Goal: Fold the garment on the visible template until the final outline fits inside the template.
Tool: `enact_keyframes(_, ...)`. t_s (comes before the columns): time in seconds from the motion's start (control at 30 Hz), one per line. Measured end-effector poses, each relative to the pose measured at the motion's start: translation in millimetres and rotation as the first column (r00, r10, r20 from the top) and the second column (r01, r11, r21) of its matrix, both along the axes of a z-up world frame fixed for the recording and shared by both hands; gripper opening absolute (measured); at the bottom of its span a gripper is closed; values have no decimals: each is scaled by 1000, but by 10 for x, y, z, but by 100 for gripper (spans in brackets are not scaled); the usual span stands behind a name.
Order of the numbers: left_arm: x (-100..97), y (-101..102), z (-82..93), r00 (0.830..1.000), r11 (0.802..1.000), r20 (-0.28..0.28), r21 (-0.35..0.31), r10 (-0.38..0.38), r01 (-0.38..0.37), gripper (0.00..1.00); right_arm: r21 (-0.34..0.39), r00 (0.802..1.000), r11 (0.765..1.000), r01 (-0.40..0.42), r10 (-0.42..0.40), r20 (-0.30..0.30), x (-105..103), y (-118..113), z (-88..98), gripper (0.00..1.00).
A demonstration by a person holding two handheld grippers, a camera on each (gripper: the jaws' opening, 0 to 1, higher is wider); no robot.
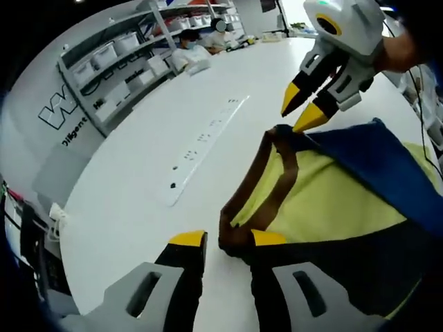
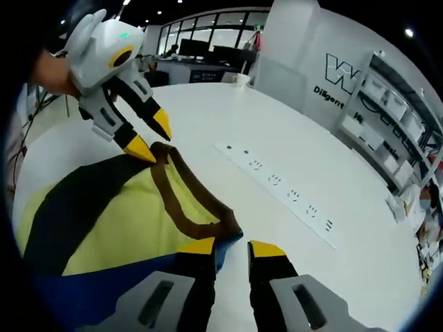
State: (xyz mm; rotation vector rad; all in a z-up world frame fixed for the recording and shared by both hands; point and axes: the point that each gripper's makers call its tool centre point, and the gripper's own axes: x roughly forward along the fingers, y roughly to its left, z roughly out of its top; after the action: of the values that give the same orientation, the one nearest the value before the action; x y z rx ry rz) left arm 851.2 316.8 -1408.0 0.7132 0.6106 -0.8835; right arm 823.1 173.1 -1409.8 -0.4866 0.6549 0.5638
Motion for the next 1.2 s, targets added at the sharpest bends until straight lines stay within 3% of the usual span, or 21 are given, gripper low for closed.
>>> enact_keyframes(0.07,-13,-8,56,1000,1000,9,-25,3,-3,41,-3,999,1000,-17,17,35,-1,-8,48,24)
enact_keyframes(0.2,-39,8,109,1000,999,8,-51,21,-21,52,20,999,1000,-16,15,38,-32,-23,78,34)
enact_keyframes(0.37,-63,31,224,997,995,50,-85,50,-46,78,55,998,998,-12,9,54,-141,-20,155,42)
enact_keyframes(0.5,-115,48,287,997,995,71,-90,42,-36,75,50,998,998,-28,26,52,-231,-30,139,47)
enact_keyframes(0.8,-312,22,330,997,990,49,-134,52,-45,83,96,998,995,-42,37,50,-435,13,229,60)
enact_keyframes(0.97,-439,30,376,998,985,27,-163,57,-52,87,87,995,993,-83,78,64,-546,61,308,65)
enact_keyframes(1.2,-560,80,488,997,984,37,-172,62,-55,90,114,993,988,-107,99,71,-694,137,399,73)
